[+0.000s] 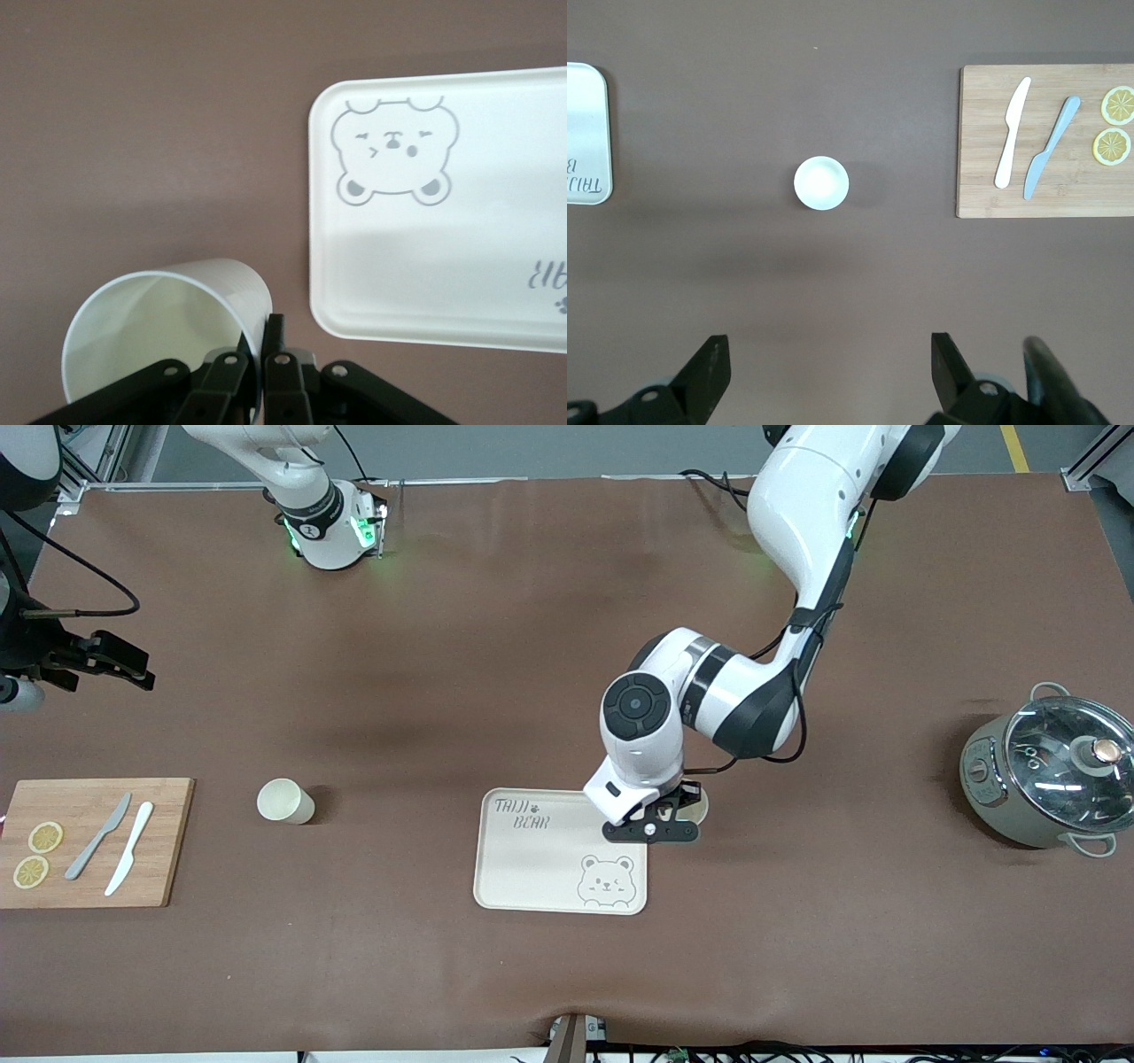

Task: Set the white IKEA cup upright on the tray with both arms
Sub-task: 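Carry the white cup with the left gripper over the tray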

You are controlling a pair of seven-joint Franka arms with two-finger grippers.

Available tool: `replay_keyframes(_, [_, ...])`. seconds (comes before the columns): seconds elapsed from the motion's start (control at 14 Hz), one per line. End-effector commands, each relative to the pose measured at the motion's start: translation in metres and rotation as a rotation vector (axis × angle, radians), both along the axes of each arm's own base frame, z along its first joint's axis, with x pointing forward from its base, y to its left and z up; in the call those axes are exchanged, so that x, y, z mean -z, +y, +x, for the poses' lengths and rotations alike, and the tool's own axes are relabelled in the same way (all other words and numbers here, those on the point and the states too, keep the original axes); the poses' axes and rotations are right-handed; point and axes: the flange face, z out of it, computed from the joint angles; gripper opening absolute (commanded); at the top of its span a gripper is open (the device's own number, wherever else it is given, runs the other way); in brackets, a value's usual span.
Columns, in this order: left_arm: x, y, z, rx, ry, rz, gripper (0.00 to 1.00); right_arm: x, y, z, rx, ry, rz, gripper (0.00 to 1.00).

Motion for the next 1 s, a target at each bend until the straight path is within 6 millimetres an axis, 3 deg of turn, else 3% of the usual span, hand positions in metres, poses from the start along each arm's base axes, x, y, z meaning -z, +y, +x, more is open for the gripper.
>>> replay_keyframes(0.0, [0.01, -0.019, 0.001, -0.028, -0.025, -0.052, 0.0, -0.003, -0.004, 0.003, -0.011, -0.005, -0.009, 1.0])
replay_keyframes(0.36, [0.031, -0.044, -0.008, -0.036, -0.051, -0.092, 0.0, -0.003, -0.004, 0.003, -0.011, -0.005, -0.01, 1.0])
replay_keyframes(0.93, [0.068, -0.061, -0.018, -0.032, -0.042, -0.109, 0.0, -0.002, -0.005, 0.004, -0.009, -0.004, -0.012, 1.0])
